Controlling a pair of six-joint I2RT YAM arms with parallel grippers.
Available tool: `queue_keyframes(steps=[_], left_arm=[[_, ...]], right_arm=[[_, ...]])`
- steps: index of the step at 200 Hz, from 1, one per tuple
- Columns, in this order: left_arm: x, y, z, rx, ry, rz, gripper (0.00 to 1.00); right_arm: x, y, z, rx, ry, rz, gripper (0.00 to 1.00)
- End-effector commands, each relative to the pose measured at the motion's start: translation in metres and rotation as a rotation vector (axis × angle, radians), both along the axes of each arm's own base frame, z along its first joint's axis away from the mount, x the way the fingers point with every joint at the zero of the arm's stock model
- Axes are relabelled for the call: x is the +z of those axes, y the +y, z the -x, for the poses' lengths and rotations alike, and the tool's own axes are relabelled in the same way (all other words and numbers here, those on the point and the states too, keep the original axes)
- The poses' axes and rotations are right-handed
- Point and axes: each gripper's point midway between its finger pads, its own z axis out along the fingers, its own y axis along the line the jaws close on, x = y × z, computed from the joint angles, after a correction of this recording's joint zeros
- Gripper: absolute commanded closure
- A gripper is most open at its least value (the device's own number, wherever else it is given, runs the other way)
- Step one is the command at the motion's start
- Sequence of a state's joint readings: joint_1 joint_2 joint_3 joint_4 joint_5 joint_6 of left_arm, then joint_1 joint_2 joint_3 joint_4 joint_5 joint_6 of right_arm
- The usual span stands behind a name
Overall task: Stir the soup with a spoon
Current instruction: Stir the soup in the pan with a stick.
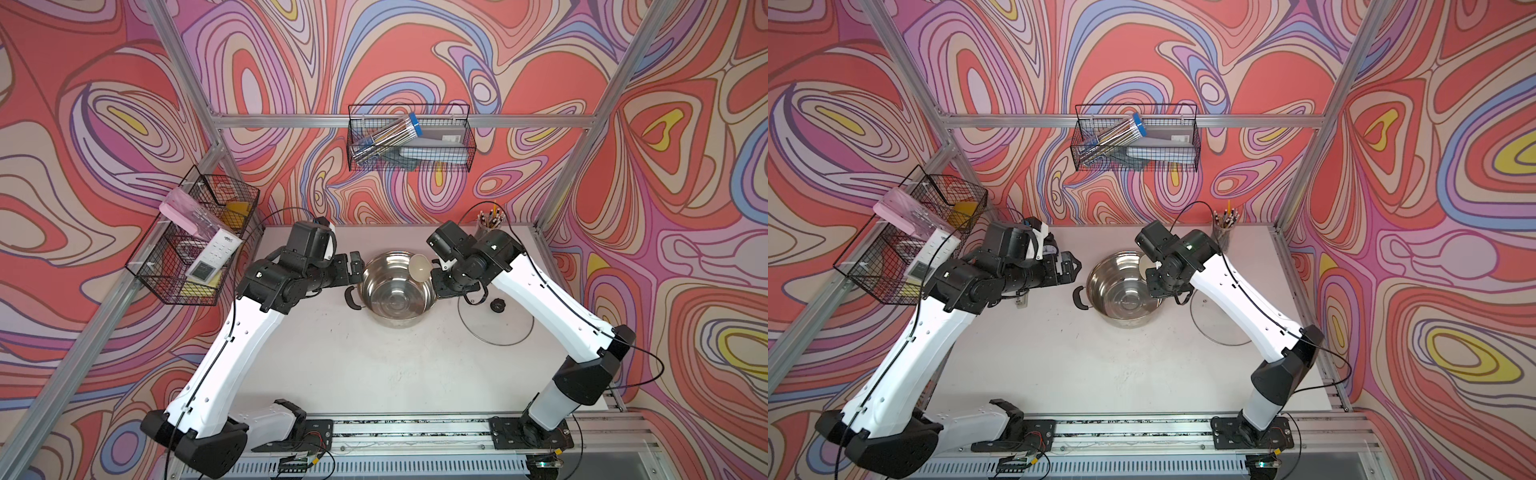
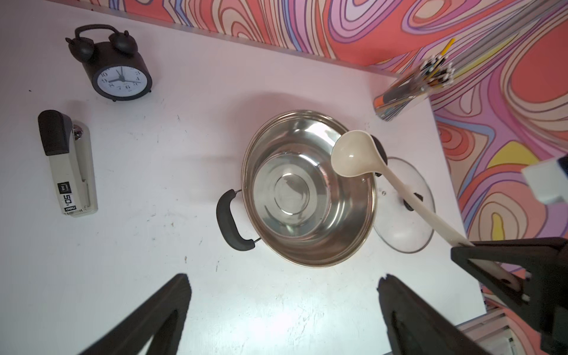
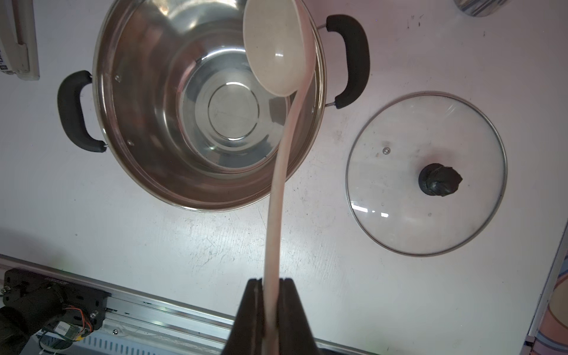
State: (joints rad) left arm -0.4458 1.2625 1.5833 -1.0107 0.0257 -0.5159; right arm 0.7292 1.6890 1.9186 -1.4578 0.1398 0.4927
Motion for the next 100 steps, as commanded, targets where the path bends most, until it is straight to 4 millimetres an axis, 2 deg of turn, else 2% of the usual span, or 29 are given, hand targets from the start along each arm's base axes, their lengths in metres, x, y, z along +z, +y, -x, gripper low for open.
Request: queue_keyframes(steps=[1, 15, 18, 27, 61, 100], left_arm=[[-0.015, -0.001, 0.008, -0.059, 0.037, -0.059, 0.01], [-0.02, -0.003, 0.011, -0.067, 0.056, -0.048, 0.01], [-0.02, -0.003, 0.012, -0.068, 0.056, -0.044, 0.01], [-0.02, -0.003, 0.015, -0.065, 0.058, -0.034, 0.01], [-0.018, 0.003, 0.022, 0.016, 0.034, 0.053, 0.01], [-0.026, 0.001, 0.028, 0.076, 0.05, 0.154, 0.01]], right_arm=[[-0.015, 0.006, -0.008, 0.018, 0.014, 0.061, 1.0], [-0.018, 0.009, -0.011, 0.026, 0.007, 0.071, 1.0], [-0.028, 0.011, -0.014, 0.029, 0.026, 0.09, 1.0], [-0.032, 0.014, -0.018, 0.03, 0.028, 0.099, 1.0], [-0.039, 0.024, -0.031, 0.038, 0.008, 0.108, 1.0], [-0.044, 0.053, -0.04, 0.091, -0.009, 0.096, 1.0]])
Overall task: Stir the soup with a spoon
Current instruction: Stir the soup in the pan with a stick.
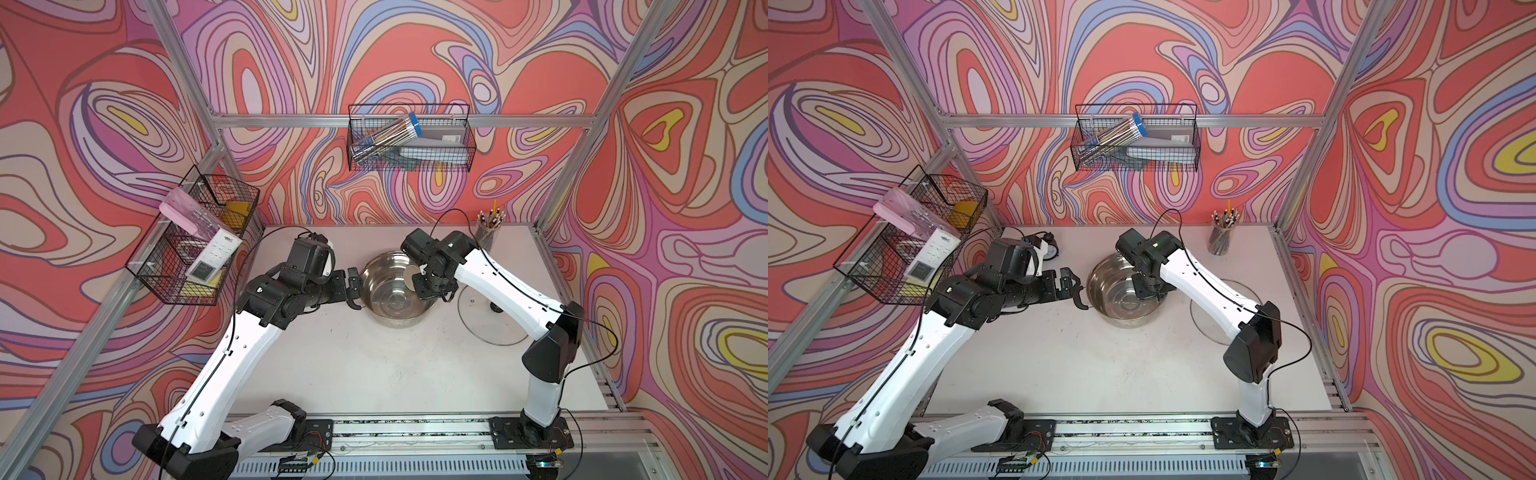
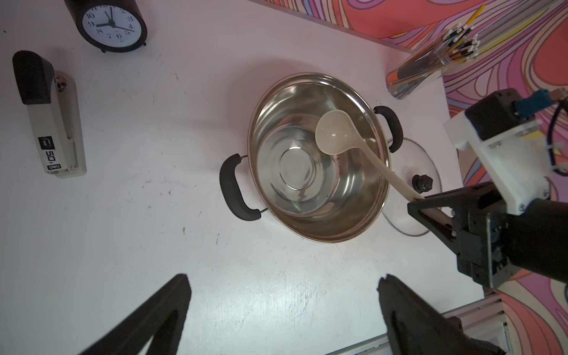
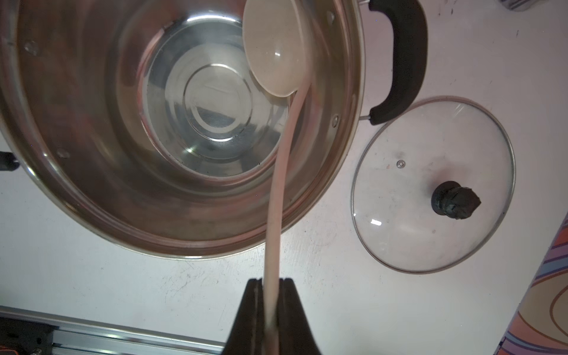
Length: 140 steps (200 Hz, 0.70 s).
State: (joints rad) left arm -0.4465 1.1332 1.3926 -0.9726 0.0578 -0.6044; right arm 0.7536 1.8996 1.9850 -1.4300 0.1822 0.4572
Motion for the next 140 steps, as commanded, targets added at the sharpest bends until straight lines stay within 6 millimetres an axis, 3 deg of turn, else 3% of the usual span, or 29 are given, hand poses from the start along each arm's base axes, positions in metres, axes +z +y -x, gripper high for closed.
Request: queue_keyframes(steps=[1, 36, 71, 140], left_arm=[[0.003, -0.006, 0.0, 0.04, -0.008, 0.087, 0.01], [0.007, -0.003, 0.002, 0.039, -0.021, 0.08, 0.01], [0.012, -0.004, 0.0, 0.032, -0.038, 0.08, 0.01], [0.013, -0.005, -0.005, 0.037, -0.052, 0.082, 0.01]], right_arm=[[0.009, 0.024, -0.011, 0.048, -0.063, -0.027, 1.0], [0.01, 0.059, -0.007, 0.121, -0.055, -0.05, 1.0], [0.01, 0.081, 0.015, 0.182, -0.037, -0.059, 1.0], [0.014, 0.077, 0.072, 0.218, 0.014, -0.059, 1.0]])
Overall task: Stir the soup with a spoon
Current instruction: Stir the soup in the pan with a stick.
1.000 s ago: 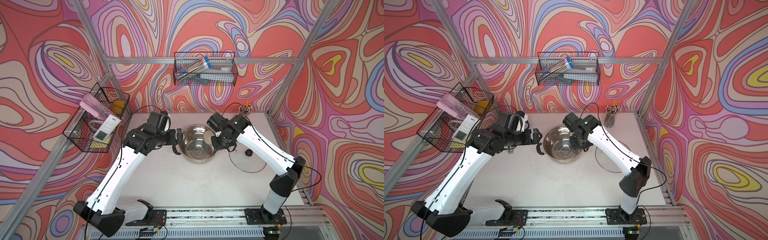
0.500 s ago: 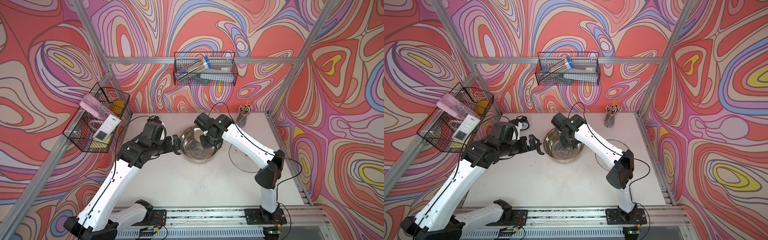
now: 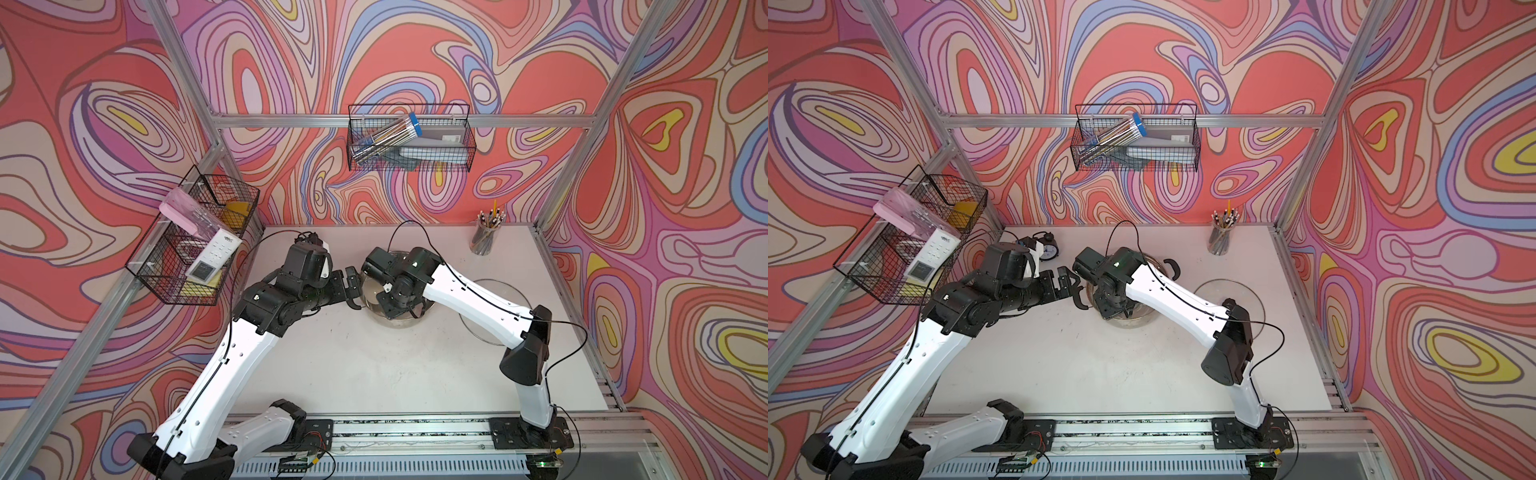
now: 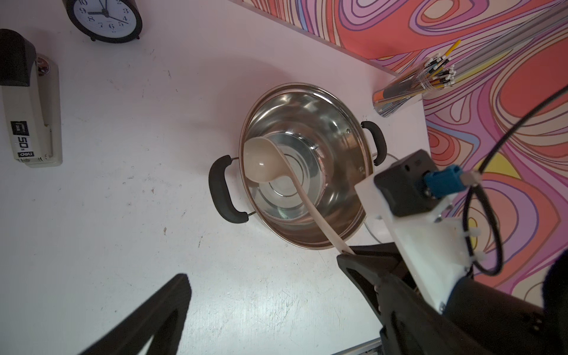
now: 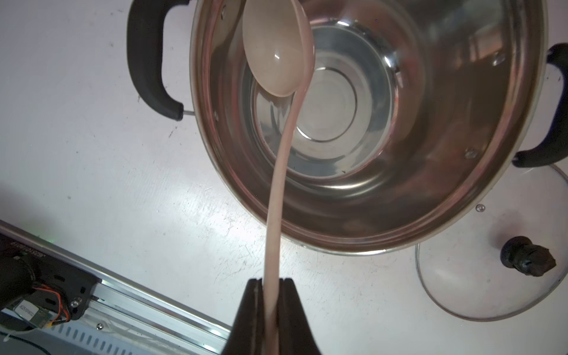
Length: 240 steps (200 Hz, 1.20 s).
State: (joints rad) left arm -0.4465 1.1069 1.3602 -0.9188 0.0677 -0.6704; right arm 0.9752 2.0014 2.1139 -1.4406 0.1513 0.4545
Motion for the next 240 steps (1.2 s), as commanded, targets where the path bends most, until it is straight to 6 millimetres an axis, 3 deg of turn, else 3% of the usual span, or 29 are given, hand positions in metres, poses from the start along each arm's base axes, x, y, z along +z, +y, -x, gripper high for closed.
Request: queue_keyframes(steps=[1, 63, 74, 144, 191, 240], left_arm=[[0.009, -0.003, -0.003, -0.002, -0.034, 0.013, 0.01], [0.008, -0.007, -0.008, -0.002, -0.031, 0.031, 0.01], [0.007, -0.007, -0.008, 0.002, -0.028, 0.034, 0.01], [0.008, -0.007, -0.006, 0.0, -0.029, 0.046, 0.01], [0.005, -0.008, -0.002, -0.011, -0.036, 0.062, 0.01], [0.003, -0.013, 0.0, -0.046, -0.04, 0.07, 0.01]], right_arm=[[0.017, -0.011, 0.02, -0.014, 0.006, -0.027, 1.0], [0.011, -0.057, 0.044, -0.082, 0.025, 0.055, 1.0], [0.019, -0.067, 0.047, -0.087, 0.005, 0.064, 1.0], [0.026, -0.095, 0.016, -0.15, -0.093, 0.161, 1.0], [0.02, -0.08, -0.023, -0.153, -0.122, 0.158, 1.0], [0.015, -0.039, -0.045, -0.094, -0.12, 0.085, 1.0]])
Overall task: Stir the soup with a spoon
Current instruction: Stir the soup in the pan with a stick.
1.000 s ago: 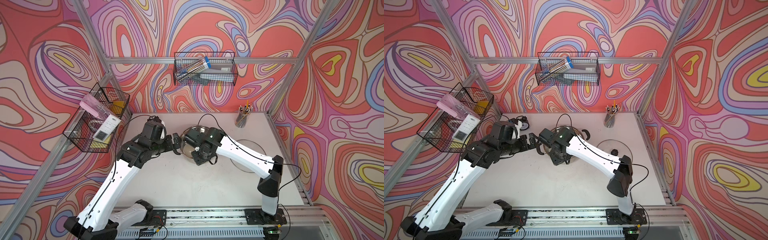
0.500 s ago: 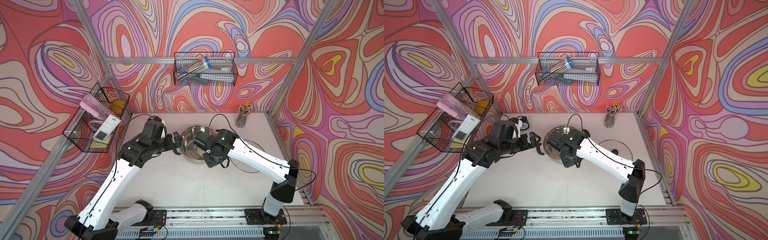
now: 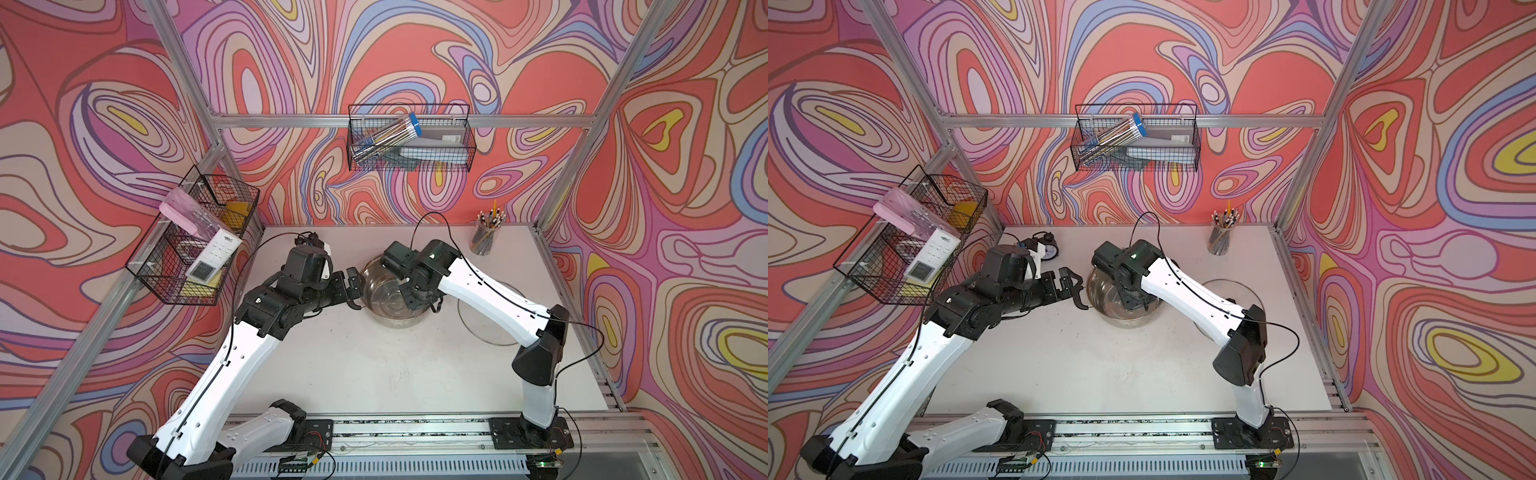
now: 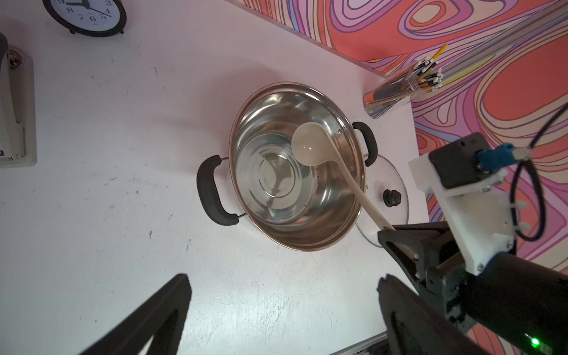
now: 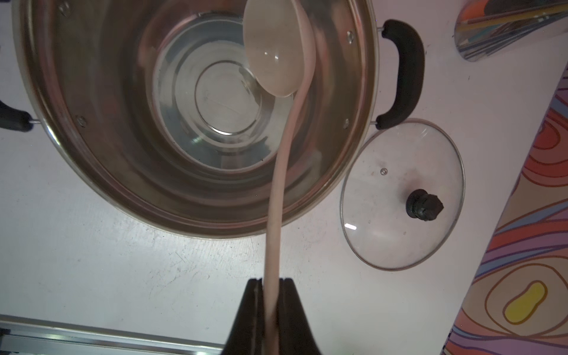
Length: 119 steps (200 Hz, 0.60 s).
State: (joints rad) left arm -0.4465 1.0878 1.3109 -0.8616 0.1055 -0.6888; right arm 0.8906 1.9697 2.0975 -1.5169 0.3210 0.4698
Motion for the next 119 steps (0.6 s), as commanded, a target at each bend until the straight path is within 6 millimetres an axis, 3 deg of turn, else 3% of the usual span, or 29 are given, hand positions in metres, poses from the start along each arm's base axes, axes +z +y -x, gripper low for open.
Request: queue_keyframes(steps=[1, 30, 61, 88, 119], left_arm=[[0.007, -0.006, 0.001, -0.032, -0.034, 0.024, 0.02], [0.011, -0.005, 0.002, -0.041, -0.054, 0.017, 0.02], [0.014, 0.0, 0.003, -0.02, -0.092, 0.016, 0.01], [0.019, 0.004, 0.003, -0.01, -0.147, 0.021, 0.01], [0.021, 0.003, 0.003, -0.037, -0.186, 0.011, 0.01]], right_arm=[[0.005, 0.022, -0.011, 0.046, -0.024, -0.059, 1.0], [0.004, 0.043, -0.007, 0.078, 0.019, -0.144, 1.0], [0.003, 0.053, 0.013, 0.121, 0.058, -0.168, 1.0], [0.0, 0.05, 0.035, 0.137, 0.098, -0.159, 1.0], [0.001, 0.032, 0.05, 0.103, 0.11, -0.151, 1.0]])
